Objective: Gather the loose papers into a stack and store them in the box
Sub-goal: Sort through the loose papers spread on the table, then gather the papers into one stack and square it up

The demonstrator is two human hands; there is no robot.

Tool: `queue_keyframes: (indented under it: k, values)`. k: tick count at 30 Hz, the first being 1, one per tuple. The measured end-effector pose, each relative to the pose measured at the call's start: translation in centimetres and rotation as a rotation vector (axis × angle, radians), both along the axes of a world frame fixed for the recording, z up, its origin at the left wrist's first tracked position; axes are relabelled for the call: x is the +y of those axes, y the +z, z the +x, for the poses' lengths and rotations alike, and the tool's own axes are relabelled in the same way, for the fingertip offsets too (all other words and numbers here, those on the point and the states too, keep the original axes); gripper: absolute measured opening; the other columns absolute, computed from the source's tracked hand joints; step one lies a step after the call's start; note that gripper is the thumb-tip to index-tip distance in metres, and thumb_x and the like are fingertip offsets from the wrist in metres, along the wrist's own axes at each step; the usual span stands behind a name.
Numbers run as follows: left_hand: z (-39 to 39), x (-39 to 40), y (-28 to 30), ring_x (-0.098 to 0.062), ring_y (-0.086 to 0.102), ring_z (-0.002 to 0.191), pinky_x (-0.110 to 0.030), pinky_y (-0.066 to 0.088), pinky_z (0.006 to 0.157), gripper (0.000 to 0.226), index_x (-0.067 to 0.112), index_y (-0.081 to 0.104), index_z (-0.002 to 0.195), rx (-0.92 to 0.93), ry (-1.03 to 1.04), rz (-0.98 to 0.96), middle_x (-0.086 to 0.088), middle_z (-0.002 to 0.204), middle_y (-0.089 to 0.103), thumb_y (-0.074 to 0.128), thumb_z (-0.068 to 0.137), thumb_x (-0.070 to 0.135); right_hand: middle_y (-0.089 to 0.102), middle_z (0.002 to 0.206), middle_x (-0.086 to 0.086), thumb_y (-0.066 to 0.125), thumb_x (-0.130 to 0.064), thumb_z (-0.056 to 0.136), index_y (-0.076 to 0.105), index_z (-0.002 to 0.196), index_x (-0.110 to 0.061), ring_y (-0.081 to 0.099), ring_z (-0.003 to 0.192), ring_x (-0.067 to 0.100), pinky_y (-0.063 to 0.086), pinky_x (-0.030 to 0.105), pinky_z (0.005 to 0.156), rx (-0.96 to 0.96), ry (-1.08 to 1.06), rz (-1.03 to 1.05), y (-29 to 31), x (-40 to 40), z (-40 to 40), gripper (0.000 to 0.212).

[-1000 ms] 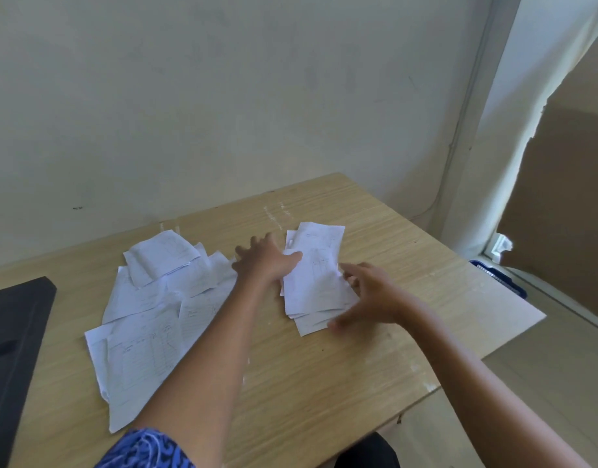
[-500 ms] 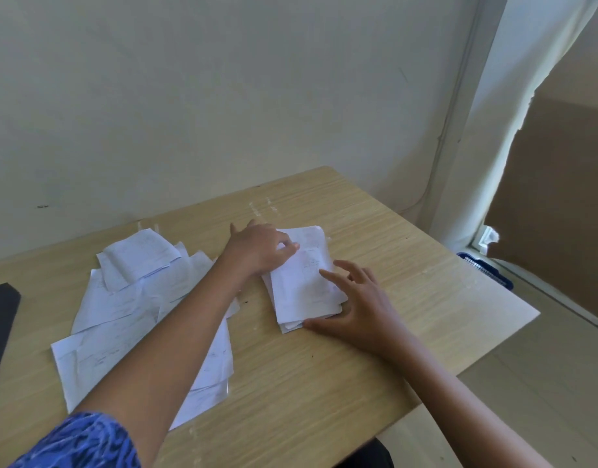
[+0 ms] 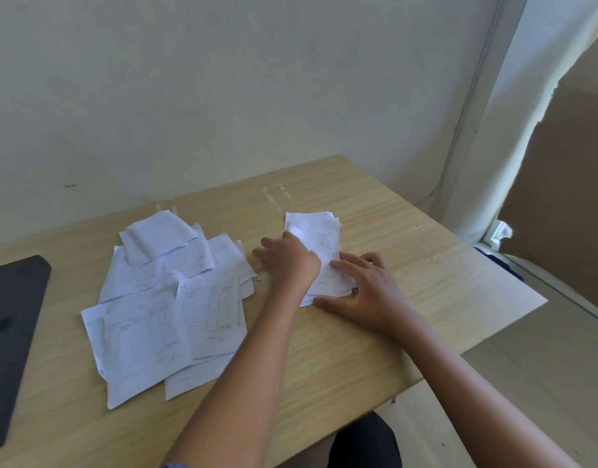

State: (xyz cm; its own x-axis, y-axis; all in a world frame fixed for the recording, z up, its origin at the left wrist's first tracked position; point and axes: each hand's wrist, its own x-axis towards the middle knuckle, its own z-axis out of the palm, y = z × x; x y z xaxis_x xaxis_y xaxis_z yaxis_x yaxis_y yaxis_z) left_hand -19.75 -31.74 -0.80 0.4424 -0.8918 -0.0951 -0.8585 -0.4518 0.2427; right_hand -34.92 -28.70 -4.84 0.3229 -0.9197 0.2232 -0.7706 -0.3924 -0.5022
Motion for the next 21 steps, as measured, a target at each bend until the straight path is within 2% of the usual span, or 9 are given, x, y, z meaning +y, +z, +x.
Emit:
queue_keyframes:
  k: [2, 4, 6, 9, 13, 15, 18, 21]
  values:
    - [-0.2, -0.7, 0.2, -0.032, 0.053, 0.122, -0.038, 0.041, 0.097, 0.041, 0.008, 0.051, 0.126, 0.033, -0.002, -0.032, -0.015, 0.131, 0.056, 0.062, 0.096, 0.032, 0.048, 0.147, -0.019, 0.061, -0.083, 0.062, 0.057, 0.135, -0.032, 0.036, 0.125, 0.013, 0.043, 0.035, 0.103, 0.001, -0.005, 0.003, 0.0, 0.0, 0.0, 0.089]
    - [-0.1, -1.1, 0.5, -0.03, 0.059, 0.12, -0.039, 0.047, 0.1, 0.035, 0.007, 0.055, 0.124, 0.114, 0.008, -0.053, -0.01, 0.127, 0.062, 0.065, 0.094, 0.022, 0.048, 0.147, -0.019, 0.059, -0.083, 0.062, 0.057, 0.135, -0.032, 0.036, 0.126, 0.013, 0.043, 0.035, 0.103, 0.003, -0.007, 0.012, 0.1, 0.0, 0.0, 0.09]
    - [0.3, -1.5, 0.9, -0.028, 0.062, 0.119, -0.039, 0.05, 0.101, 0.034, 0.008, 0.059, 0.121, 0.163, 0.016, -0.034, -0.008, 0.125, 0.065, 0.068, 0.092, 0.022, 0.047, 0.148, -0.02, 0.059, -0.082, 0.062, 0.057, 0.136, -0.033, 0.036, 0.126, 0.014, 0.043, 0.034, 0.103, 0.007, -0.008, 0.016, 0.2, 0.1, 0.0, 0.089]
    - [0.5, -1.7, 1.3, -0.027, 0.056, 0.125, -0.036, 0.043, 0.102, 0.038, 0.01, 0.057, 0.126, 0.125, 0.016, 0.015, -0.006, 0.13, 0.062, 0.068, 0.094, 0.027, 0.045, 0.148, -0.022, 0.06, -0.082, 0.062, 0.056, 0.135, -0.034, 0.035, 0.126, 0.014, 0.043, 0.034, 0.103, 0.007, -0.011, 0.032, 0.4, 0.1, 0.0, 0.087]
    - [-0.7, -1.0, 0.5, -0.032, 0.046, 0.122, -0.033, 0.029, 0.086, 0.043, 0.02, 0.048, 0.135, 0.057, 0.016, 0.035, -0.014, 0.132, 0.052, 0.058, 0.093, 0.026, 0.044, 0.148, -0.024, 0.062, -0.08, 0.062, 0.055, 0.136, -0.036, 0.031, 0.131, 0.014, 0.041, 0.037, 0.105, 0.011, -0.038, 0.076, 0.4, 0.0, 0.3, 0.086]
    - [-1.7, -0.8, 0.4, -0.033, 0.046, 0.12, -0.032, 0.036, 0.088, 0.057, 0.029, 0.037, 0.144, 0.096, 0.015, 0.011, -0.019, 0.131, 0.049, 0.061, 0.093, 0.022, 0.045, 0.148, -0.024, 0.06, -0.08, 0.06, 0.055, 0.135, -0.038, 0.031, 0.131, 0.015, 0.041, 0.039, 0.104, 0.015, -0.047, 0.095, 0.5, 0.0, 0.4, 0.086]
    - [-2.8, -0.5, 0.9, -0.031, 0.058, 0.118, -0.034, 0.046, 0.088, 0.064, 0.02, 0.034, 0.148, 0.249, -0.04, -0.138, -0.015, 0.126, 0.063, 0.063, 0.092, 0.011, 0.046, 0.146, -0.027, 0.055, -0.082, 0.057, 0.054, 0.129, -0.044, 0.031, 0.129, 0.017, 0.043, 0.039, 0.1, 0.018, -0.046, 0.145, 0.6, 0.0, 0.4, 0.081]
    - [-1.9, 0.0, 1.2, -0.033, 0.063, 0.121, -0.034, 0.046, 0.084, 0.061, 0.011, 0.032, 0.148, 0.471, 0.038, -0.297, -0.013, 0.132, 0.064, 0.062, 0.094, 0.008, 0.045, 0.142, -0.029, 0.065, -0.077, 0.057, 0.051, 0.134, -0.041, 0.026, 0.132, 0.014, 0.039, 0.039, 0.106, -0.029, -0.041, 0.205, 1.1, 0.0, 0.6, 0.085]
